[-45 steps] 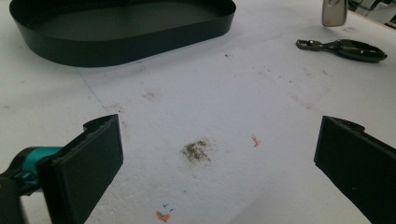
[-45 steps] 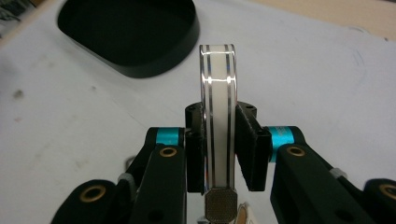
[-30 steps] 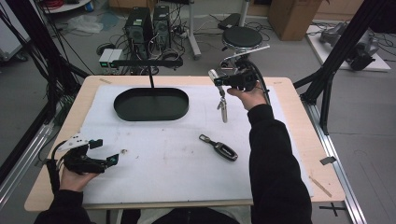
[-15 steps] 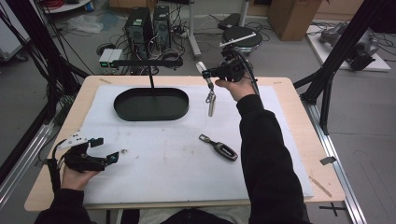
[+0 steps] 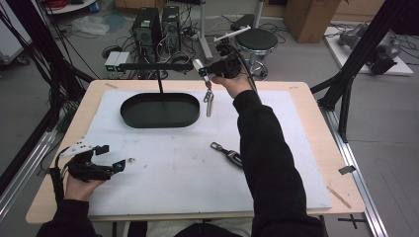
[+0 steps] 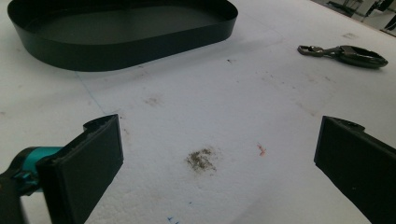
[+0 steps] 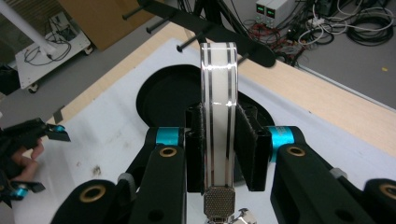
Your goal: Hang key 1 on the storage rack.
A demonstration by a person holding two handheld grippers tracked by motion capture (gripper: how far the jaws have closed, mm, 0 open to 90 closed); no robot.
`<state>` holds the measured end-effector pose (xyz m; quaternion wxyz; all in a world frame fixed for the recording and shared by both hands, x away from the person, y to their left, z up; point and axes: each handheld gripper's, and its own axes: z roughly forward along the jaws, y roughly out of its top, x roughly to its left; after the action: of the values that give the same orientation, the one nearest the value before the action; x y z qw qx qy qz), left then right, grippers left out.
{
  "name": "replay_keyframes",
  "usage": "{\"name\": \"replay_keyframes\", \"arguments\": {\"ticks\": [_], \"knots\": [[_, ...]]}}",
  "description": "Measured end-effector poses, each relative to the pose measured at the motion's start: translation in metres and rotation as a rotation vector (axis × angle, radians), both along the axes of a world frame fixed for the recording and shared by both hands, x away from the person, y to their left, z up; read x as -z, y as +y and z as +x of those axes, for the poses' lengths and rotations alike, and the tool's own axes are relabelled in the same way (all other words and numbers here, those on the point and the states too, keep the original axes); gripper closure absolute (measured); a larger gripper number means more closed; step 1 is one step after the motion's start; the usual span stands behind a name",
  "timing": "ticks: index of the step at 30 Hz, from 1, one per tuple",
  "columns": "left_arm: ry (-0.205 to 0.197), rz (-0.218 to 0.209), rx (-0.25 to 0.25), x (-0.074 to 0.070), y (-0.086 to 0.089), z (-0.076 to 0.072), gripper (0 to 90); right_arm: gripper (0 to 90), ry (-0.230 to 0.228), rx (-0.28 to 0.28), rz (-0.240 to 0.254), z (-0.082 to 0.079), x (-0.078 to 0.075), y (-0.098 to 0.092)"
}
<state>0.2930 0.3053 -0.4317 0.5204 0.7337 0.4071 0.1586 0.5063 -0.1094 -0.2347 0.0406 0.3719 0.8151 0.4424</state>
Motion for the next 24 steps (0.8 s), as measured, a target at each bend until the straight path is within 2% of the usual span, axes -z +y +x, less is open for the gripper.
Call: {"name": "replay_keyframes", "arguments": {"ticks": [7,16,19,24], "knots": [[-0.003,0.009,0.014,-0.001,-0.004,0.003,1.7,74.9,0.006,0.016,-0.005,0.017,-0.007,0.028],[0.000,0.003,0.010,-0.001,-0.003,0.004,1.7,74.9,-0.004,0.040,-0.002,0.029,-0.011,0.040],[0.001,0.006,0.007,0.000,-0.003,0.004,1.7,74.9,-0.011,0.044,0.014,0.034,-0.015,0.042],[-0.001,0.000,0.002,0.000,-0.002,0.005,1.7,74.9,-0.018,0.058,0.001,0.044,-0.022,0.052]]}}
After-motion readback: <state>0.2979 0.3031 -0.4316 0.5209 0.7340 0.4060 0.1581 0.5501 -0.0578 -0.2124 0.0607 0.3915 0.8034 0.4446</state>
